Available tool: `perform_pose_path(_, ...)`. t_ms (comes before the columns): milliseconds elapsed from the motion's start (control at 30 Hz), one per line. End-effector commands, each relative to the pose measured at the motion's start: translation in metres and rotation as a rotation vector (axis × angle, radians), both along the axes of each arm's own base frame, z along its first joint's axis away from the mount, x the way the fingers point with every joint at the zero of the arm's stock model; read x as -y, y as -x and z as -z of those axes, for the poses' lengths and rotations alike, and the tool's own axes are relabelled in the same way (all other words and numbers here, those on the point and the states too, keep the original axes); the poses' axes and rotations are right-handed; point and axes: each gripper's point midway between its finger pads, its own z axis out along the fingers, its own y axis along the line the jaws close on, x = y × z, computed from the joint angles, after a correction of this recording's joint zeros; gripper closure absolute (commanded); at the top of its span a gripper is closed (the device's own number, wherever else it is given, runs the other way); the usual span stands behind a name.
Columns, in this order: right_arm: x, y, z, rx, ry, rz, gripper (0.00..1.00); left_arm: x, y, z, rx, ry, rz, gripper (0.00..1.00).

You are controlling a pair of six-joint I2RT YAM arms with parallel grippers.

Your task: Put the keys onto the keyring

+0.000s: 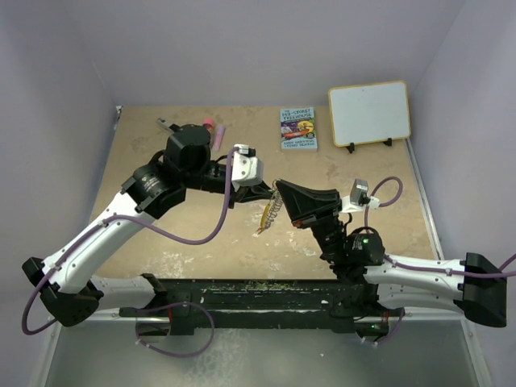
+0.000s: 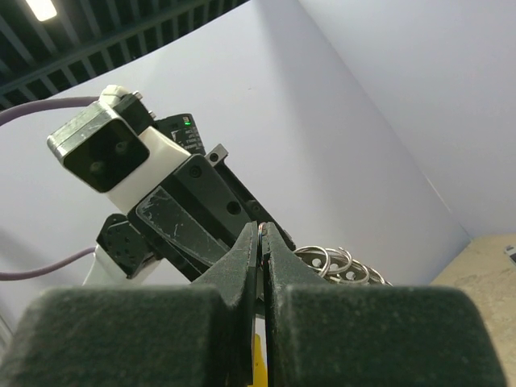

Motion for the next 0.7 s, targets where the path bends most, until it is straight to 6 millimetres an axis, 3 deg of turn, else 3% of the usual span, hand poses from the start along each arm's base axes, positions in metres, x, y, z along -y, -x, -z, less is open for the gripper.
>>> perform_pose_path(0, 0.018, 0.008, -0.023, 0.038, -0.093, -0.002, 1.00, -0.014, 0.001, -0.028, 0.169, 0.028, -0.021, 0.97)
perform_pose_path(667, 0.008, 0.008, -0.028, 0.051, -0.093, -0.022, 1.00, -0.016, 0.001, -0.045, 0.273, 0.024, -0.006, 0.97)
